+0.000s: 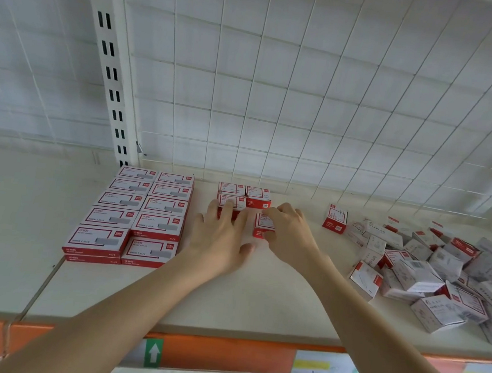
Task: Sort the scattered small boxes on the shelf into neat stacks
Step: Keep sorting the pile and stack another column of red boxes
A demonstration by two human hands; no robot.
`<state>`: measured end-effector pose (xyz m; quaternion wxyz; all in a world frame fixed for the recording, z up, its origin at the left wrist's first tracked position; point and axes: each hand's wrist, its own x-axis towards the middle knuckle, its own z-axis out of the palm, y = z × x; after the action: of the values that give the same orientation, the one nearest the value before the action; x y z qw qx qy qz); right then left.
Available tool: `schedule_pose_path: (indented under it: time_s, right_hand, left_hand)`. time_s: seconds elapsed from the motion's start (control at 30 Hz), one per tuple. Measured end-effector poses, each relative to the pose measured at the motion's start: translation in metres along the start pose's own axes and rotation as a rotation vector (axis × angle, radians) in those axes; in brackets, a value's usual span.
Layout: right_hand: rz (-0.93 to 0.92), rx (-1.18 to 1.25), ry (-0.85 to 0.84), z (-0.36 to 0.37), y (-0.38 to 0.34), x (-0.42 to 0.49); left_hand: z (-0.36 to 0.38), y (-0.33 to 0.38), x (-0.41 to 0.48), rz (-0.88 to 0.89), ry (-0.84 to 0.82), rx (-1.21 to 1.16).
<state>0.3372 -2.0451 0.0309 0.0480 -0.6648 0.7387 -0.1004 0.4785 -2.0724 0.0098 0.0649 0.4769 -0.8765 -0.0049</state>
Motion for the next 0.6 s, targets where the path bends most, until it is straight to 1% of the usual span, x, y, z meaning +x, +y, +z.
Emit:
schedule_pose_path:
  time_s: [0.2,0.37,0.6]
  right_hand:
    - [-0.003,0.069,0.033,0.003,-0.002,0.013]
    - [0.001,-0.044,0.076,-0.001,-0.002,0.015]
    - [-0.009,0.030,0.106,0.005,-0.004,0.020]
  left_hand:
    - [-0.001,0.002,0.001,-0.016,0.000,-0.017]
    - [-0.001,0.002,0.002,-0.025,0.000,-0.018]
    - [-0.002,0.001,0.002,-0.014,0.006,0.008]
